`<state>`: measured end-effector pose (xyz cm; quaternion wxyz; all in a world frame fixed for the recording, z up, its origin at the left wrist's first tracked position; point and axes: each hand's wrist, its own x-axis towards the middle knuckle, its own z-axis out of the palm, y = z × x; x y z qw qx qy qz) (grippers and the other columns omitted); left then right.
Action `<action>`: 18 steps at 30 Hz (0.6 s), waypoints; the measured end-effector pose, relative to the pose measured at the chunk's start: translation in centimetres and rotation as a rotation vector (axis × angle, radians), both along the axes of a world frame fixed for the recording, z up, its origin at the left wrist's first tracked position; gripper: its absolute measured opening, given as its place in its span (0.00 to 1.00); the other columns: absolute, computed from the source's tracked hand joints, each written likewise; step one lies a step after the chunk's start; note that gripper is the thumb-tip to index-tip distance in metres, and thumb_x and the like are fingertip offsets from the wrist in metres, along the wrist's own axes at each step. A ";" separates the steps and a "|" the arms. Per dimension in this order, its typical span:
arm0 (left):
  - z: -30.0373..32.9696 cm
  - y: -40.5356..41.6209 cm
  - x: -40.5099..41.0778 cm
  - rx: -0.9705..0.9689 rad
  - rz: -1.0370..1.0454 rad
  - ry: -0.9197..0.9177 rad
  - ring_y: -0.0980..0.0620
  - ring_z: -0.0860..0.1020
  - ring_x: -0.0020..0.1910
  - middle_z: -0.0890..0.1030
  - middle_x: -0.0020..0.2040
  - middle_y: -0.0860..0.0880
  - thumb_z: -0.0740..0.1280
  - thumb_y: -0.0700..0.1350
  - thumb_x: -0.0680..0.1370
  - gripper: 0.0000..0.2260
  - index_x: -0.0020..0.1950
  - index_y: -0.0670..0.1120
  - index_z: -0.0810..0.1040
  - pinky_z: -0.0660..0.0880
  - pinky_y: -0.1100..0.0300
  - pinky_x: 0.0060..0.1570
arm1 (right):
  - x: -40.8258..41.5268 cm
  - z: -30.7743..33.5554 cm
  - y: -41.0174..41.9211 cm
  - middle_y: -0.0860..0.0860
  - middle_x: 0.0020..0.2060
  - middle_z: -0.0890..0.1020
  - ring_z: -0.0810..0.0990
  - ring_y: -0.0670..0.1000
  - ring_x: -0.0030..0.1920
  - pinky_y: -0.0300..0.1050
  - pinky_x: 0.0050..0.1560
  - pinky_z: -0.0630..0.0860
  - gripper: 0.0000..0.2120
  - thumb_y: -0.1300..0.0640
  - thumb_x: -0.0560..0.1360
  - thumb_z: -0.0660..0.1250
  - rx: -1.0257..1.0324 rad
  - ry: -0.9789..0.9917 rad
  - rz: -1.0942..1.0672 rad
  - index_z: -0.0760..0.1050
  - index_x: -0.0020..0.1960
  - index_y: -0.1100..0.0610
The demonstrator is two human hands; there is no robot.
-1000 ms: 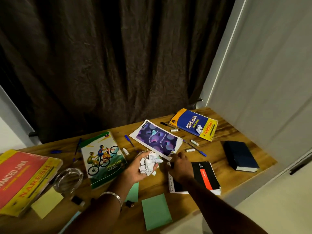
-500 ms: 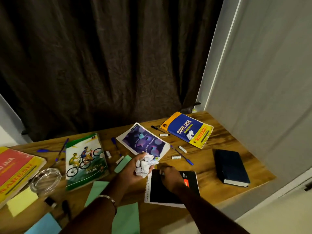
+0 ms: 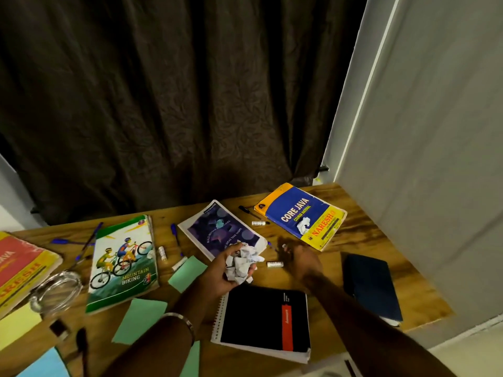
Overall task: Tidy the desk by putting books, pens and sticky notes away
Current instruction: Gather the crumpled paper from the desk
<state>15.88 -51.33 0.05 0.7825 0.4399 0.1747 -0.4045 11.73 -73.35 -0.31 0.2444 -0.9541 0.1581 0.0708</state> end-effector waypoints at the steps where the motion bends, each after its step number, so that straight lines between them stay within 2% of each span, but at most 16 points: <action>1: -1.1 -0.4 1.2 0.026 0.011 0.003 0.40 0.79 0.56 0.78 0.63 0.38 0.74 0.45 0.71 0.21 0.62 0.43 0.77 0.81 0.47 0.49 | 0.5 0.0 -0.5 0.52 0.63 0.77 0.77 0.54 0.61 0.46 0.60 0.74 0.19 0.48 0.78 0.64 -0.014 -0.002 -0.005 0.70 0.68 0.50; 3: -1.8 -0.9 2.8 0.077 0.020 -0.005 0.38 0.78 0.60 0.76 0.65 0.39 0.78 0.45 0.66 0.27 0.63 0.45 0.77 0.77 0.46 0.55 | 1.7 0.0 -1.5 0.53 0.62 0.77 0.76 0.56 0.61 0.48 0.60 0.74 0.19 0.49 0.77 0.66 -0.049 -0.014 -0.031 0.70 0.65 0.54; 4: -1.7 -1.4 3.3 0.059 0.038 0.014 0.38 0.78 0.60 0.78 0.63 0.39 0.78 0.45 0.67 0.24 0.61 0.44 0.78 0.76 0.45 0.57 | 2.3 0.0 -2.1 0.54 0.61 0.77 0.76 0.56 0.61 0.48 0.60 0.75 0.19 0.50 0.76 0.67 -0.060 -0.015 -0.062 0.70 0.64 0.55; 6: -1.0 -2.5 3.9 -0.006 0.023 0.006 0.40 0.82 0.53 0.83 0.53 0.39 0.73 0.45 0.71 0.16 0.56 0.41 0.80 0.76 0.48 0.58 | 3.4 -0.1 -3.2 0.57 0.63 0.75 0.74 0.58 0.62 0.51 0.62 0.74 0.23 0.49 0.76 0.67 -0.074 -0.031 -0.122 0.67 0.67 0.57; 8: -0.7 -4.0 4.8 -0.038 -0.024 -0.019 0.46 0.83 0.41 0.84 0.45 0.40 0.68 0.46 0.75 0.11 0.53 0.41 0.78 0.78 0.54 0.52 | 4.6 -0.5 -4.4 0.59 0.66 0.70 0.71 0.59 0.64 0.54 0.63 0.72 0.32 0.44 0.75 0.65 -0.086 -0.019 -0.154 0.60 0.73 0.58; 11: -0.8 -5.5 6.2 -0.038 -0.020 -0.006 0.45 0.79 0.46 0.80 0.53 0.41 0.70 0.47 0.72 0.17 0.58 0.43 0.76 0.79 0.54 0.47 | 6.4 -0.7 -6.0 0.59 0.66 0.68 0.70 0.60 0.65 0.55 0.63 0.70 0.36 0.40 0.74 0.66 -0.086 -0.003 -0.218 0.58 0.72 0.57; 13: -1.2 -6.1 7.1 -0.068 -0.028 0.010 0.44 0.79 0.45 0.79 0.52 0.40 0.72 0.47 0.70 0.21 0.60 0.42 0.76 0.79 0.54 0.46 | 7.8 -1.0 -6.9 0.59 0.66 0.67 0.69 0.60 0.66 0.56 0.64 0.70 0.37 0.40 0.72 0.68 -0.096 0.011 -0.232 0.58 0.72 0.57; 18: -2.5 -7.5 8.5 -0.104 -0.069 0.049 0.44 0.80 0.45 0.81 0.51 0.37 0.71 0.48 0.72 0.18 0.56 0.37 0.79 0.79 0.55 0.47 | 10.8 -1.9 -8.3 0.61 0.68 0.62 0.65 0.62 0.68 0.57 0.67 0.68 0.42 0.41 0.71 0.71 -0.078 0.070 -0.242 0.53 0.74 0.58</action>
